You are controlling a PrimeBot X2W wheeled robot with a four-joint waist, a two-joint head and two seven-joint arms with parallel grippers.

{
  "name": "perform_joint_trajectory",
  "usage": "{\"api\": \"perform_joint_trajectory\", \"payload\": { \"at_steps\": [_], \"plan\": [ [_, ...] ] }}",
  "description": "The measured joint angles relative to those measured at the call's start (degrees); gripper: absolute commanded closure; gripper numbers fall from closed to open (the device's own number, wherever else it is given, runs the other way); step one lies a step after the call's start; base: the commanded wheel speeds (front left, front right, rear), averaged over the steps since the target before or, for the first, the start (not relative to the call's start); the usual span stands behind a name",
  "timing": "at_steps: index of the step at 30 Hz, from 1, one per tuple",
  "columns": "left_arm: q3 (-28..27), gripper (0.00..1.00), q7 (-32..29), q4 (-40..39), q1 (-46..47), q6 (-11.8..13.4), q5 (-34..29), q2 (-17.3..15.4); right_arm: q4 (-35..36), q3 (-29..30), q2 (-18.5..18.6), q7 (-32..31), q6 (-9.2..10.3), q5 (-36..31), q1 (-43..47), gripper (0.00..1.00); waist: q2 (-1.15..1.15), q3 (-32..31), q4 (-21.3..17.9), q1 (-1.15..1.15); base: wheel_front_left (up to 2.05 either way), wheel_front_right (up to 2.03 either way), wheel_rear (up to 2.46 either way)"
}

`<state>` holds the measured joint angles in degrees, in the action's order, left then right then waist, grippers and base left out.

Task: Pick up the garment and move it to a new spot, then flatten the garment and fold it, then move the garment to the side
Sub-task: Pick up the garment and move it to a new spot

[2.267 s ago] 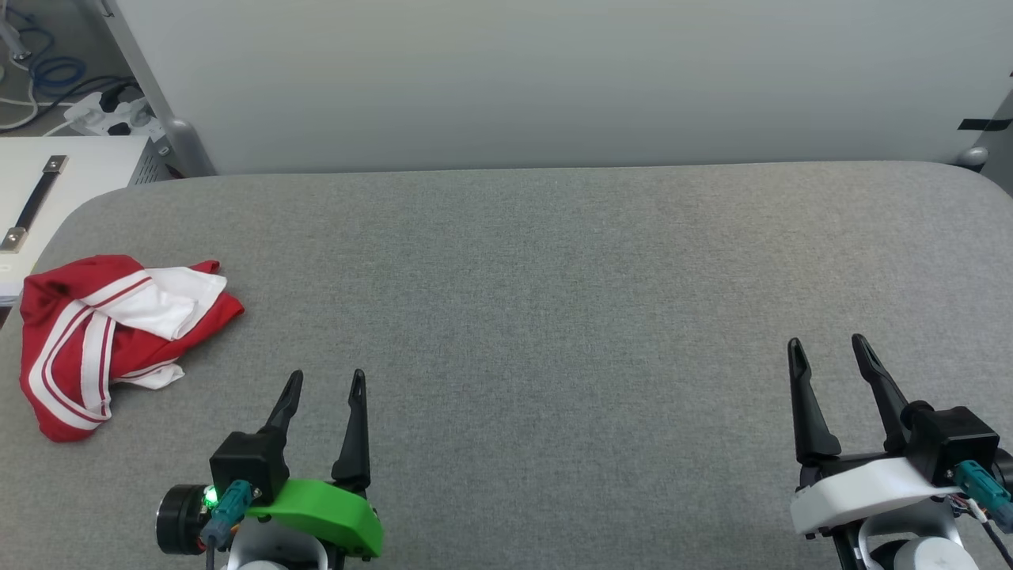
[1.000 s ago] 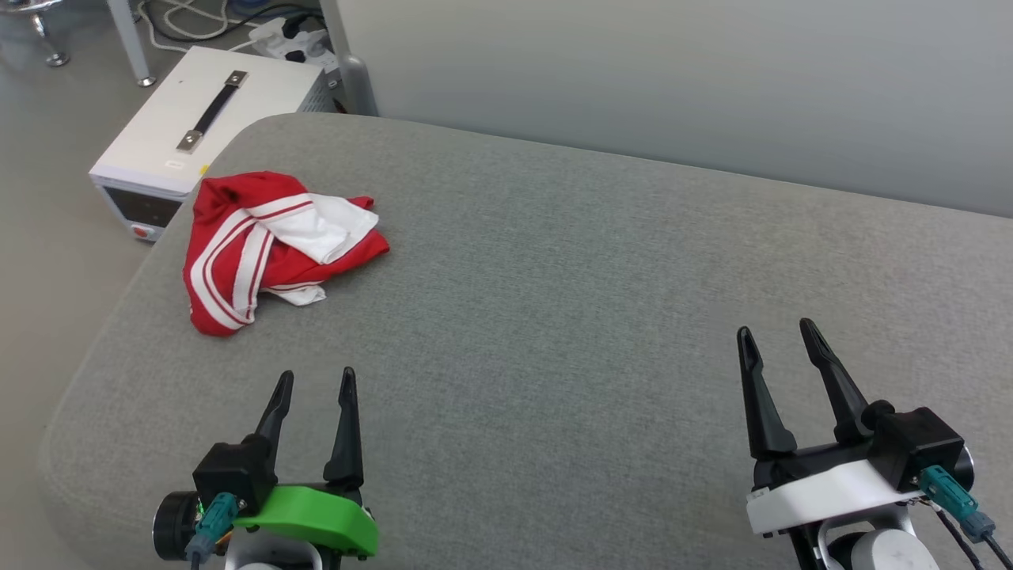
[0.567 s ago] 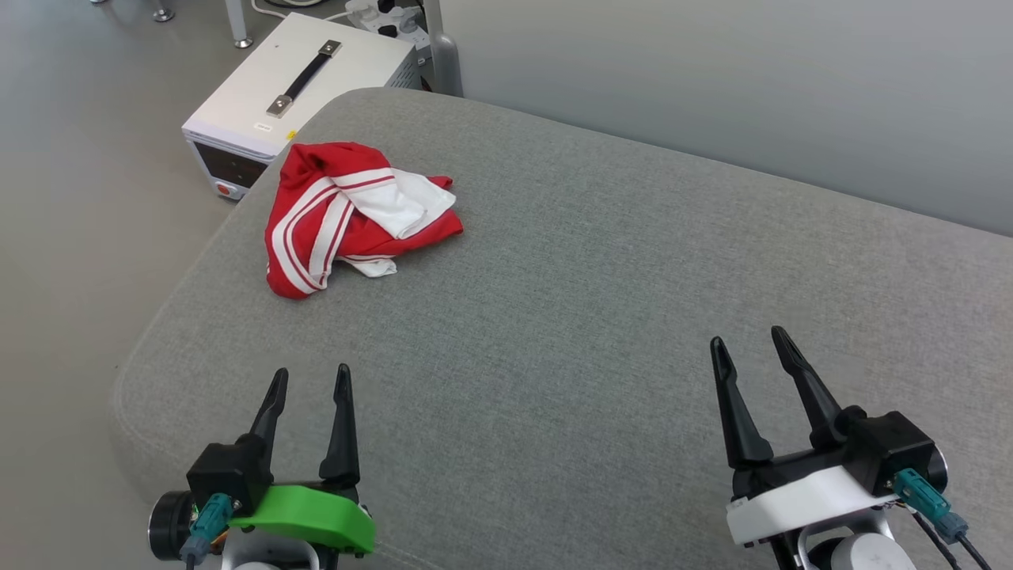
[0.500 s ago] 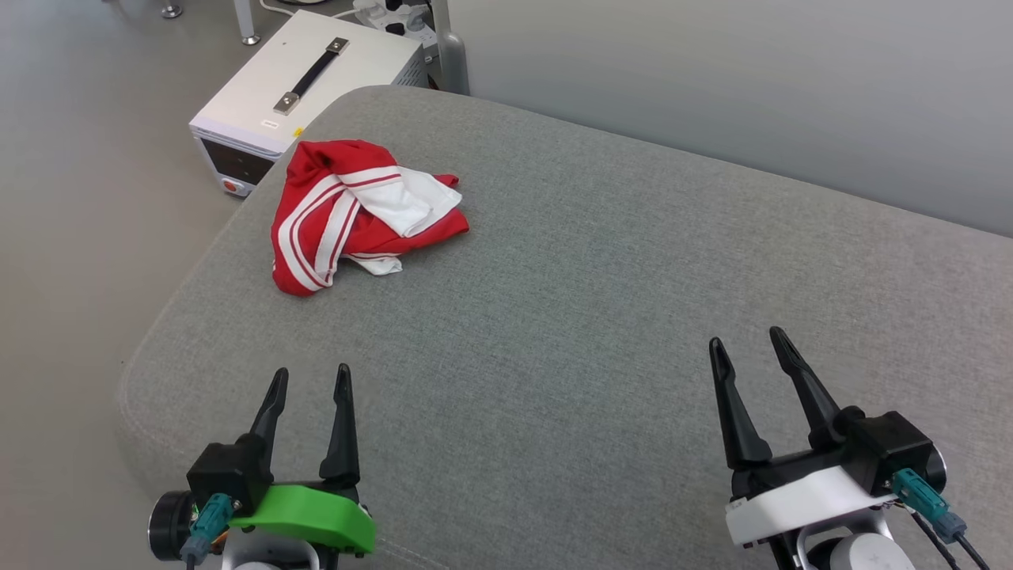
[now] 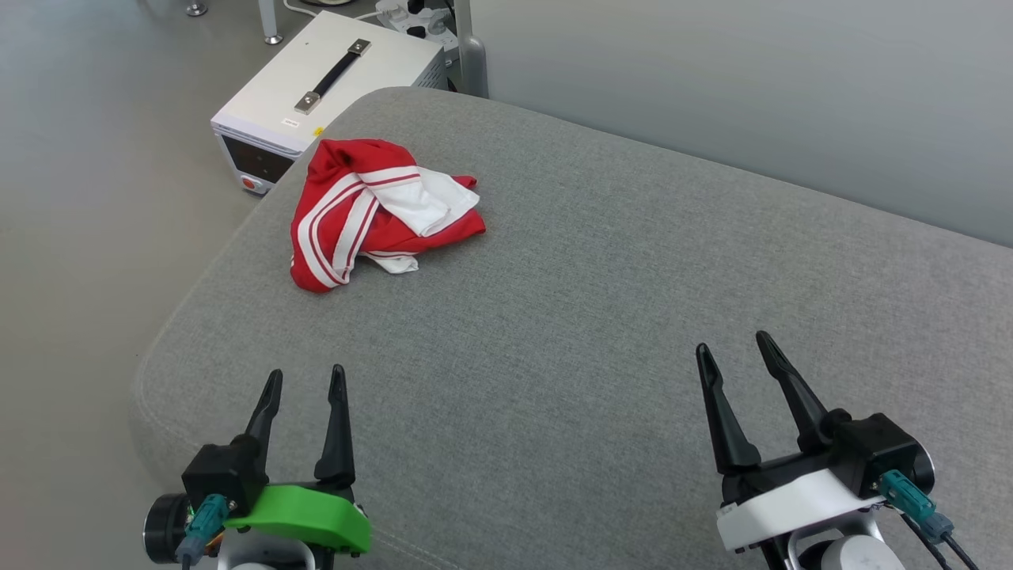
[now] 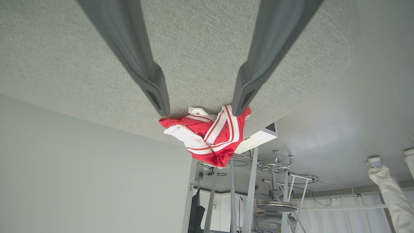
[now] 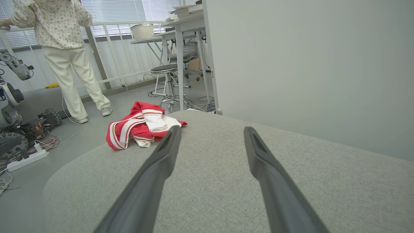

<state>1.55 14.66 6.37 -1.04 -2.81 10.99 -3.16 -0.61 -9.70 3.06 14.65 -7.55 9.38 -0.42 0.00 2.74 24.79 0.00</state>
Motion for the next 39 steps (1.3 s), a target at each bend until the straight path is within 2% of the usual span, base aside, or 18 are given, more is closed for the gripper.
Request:
{"api": "perform_joint_trajectory", "payload": {
  "at_steps": [5, 9, 12, 15, 19, 25, 28, 32, 39],
  "plan": [
    [-1.36, 0.00, 0.00, 0.92, 0.11, -0.13, 0.59, 0.00, 0.47, -0.30, 1.07, 0.00, 0.00, 0.00, -0.03, 0.00, 0.00, 1.13, -0.79, 0.00, 0.00, 0.00, 0.00],
    [-3.66, 0.00, 0.01, 3.59, 2.81, -1.36, 0.59, -0.25, 1.21, -0.67, 2.32, 0.00, 0.00, -0.11, -1.08, 0.00, 0.00, 3.01, -1.85, 0.00, 0.00, 0.00, 0.00],
    [-4.77, 0.00, 0.01, 6.93, 7.27, -2.37, 1.35, -1.67, 2.03, -0.70, 3.32, 0.01, 0.00, -0.27, -2.24, 0.00, 0.00, 4.88, -2.95, 0.00, 0.00, 0.00, 0.00],
    [-5.23, 0.00, -1.33, 10.00, 13.71, -3.37, 2.83, -5.38, 3.18, -0.76, 4.53, 0.01, 0.00, -1.01, -3.08, 0.00, 0.00, 7.23, -4.20, 0.00, 0.00, 0.00, 0.00],
    [-5.82, 0.00, -11.07, 13.57, 22.50, -4.05, 7.46, -10.29, 4.94, -0.99, 5.43, 0.01, 0.00, -1.19, -4.46, 0.00, 0.00, 10.19, -5.90, 0.00, 0.00, 0.00, 0.00],
    [-3.13, 0.00, -31.67, 17.72, 33.40, -4.50, 15.77, -20.12, 8.13, -1.75, 6.53, 0.07, 0.00, -2.11, -6.79, 0.00, 0.00, 15.04, -9.15, 0.01, 0.00, 0.00, 0.00],
    [-0.97, 0.00, -40.99, 18.85, 36.69, -4.52, 20.52, -23.83, 9.61, -1.92, 6.64, 0.08, 0.00, -2.33, -8.08, 0.00, 0.00, 17.49, -10.75, 0.01, 0.00, 0.00, 0.00],
    [-0.19, 0.00, -50.79, 20.19, 39.84, -4.52, 24.86, -27.16, 11.00, -2.13, 6.73, 0.08, 0.00, -2.90, -8.64, 0.00, 0.00, 20.71, -12.88, 0.01, 0.00, 0.00, 0.00],
    [0.16, 0.00, -55.88, 25.57, 45.34, -4.52, 28.21, -31.64, 12.54, -2.20, 6.73, 0.08, 0.00, -3.42, -10.14, 0.00, 0.00, 25.96, -16.29, 0.01, 0.00, 0.00, 0.00]
  ]
}}
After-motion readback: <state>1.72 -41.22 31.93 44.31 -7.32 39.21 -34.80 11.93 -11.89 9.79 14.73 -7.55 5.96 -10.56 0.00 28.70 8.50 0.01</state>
